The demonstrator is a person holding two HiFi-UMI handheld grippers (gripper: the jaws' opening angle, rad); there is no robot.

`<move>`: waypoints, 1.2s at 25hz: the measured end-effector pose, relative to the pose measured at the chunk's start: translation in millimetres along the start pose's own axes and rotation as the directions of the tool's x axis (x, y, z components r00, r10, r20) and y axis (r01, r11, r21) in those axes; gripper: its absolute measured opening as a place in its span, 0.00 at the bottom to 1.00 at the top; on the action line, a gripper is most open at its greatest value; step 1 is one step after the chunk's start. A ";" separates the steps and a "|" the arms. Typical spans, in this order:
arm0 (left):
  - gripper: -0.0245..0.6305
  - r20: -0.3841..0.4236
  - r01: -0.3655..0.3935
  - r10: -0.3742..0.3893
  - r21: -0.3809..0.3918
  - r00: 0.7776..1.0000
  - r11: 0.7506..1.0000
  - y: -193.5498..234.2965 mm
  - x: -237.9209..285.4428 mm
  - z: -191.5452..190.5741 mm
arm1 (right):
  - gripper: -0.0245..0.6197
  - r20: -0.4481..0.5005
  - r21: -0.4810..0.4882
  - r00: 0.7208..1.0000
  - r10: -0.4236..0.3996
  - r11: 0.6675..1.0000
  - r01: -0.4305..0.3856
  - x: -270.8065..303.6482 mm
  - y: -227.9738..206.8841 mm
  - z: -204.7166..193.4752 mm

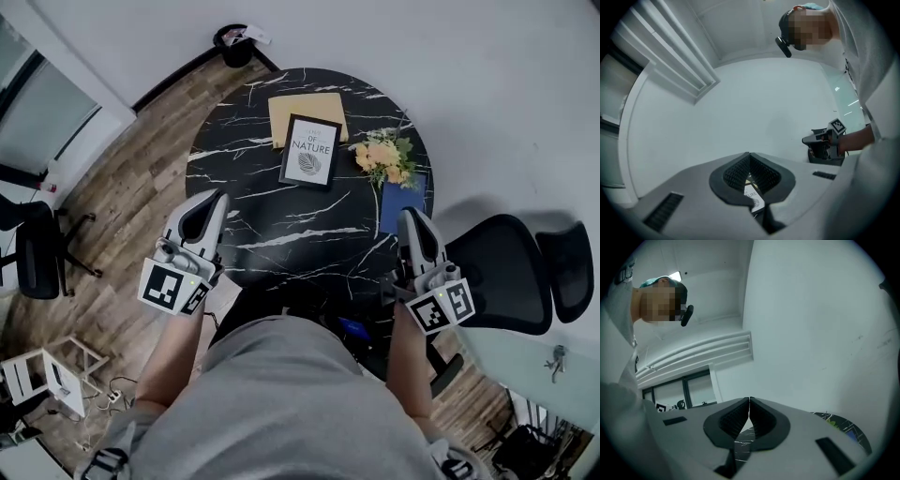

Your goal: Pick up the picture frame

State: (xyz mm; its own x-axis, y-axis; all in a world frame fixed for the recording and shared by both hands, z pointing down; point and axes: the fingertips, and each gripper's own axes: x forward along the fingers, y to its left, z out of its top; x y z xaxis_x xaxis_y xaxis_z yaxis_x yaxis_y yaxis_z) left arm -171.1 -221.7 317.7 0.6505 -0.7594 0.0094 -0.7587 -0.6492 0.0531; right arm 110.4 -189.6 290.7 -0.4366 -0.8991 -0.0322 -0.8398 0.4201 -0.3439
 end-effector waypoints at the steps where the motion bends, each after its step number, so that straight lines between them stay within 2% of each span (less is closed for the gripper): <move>1: 0.05 -0.002 0.009 -0.009 -0.003 1.000 1.000 3.0 3.6 -1.3 | 0.08 -0.002 0.000 1.000 -0.010 1.000 0.010 2.4 -0.5 -0.7; 8: 0.05 -0.017 0.083 -0.084 -0.034 0.996 0.996 17.3 26.8 -13.1 | 0.08 -0.022 0.003 0.997 -0.072 0.997 0.072 16.0 -4.1 -12.7; 15: 0.05 -0.018 0.124 -0.125 -0.040 0.992 0.991 25.8 40.2 -12.9 | 0.08 -0.040 0.005 0.995 -0.090 0.996 0.090 29.6 -3.6 -17.8; 23: 0.05 -0.029 0.107 -0.108 -0.040 0.994 0.993 27.2 43.6 -16.9 | 0.08 -0.043 0.006 0.995 -0.087 0.996 0.088 32.9 -14.2 -16.0; 30: 0.05 -0.036 0.065 -0.067 -0.046 0.997 0.997 15.0 46.7 -16.3 | 0.08 -0.062 0.021 0.997 -0.041 0.999 0.042 35.4 -23.1 -10.4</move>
State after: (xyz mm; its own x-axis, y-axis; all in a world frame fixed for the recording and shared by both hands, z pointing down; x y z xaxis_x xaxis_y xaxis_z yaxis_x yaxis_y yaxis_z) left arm -151.6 -266.2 335.3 0.7006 -0.7123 0.0414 -0.7123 -0.6948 0.0996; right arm 111.0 -229.8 307.2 -0.4212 -0.9061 0.0396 -0.8504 0.3793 -0.3645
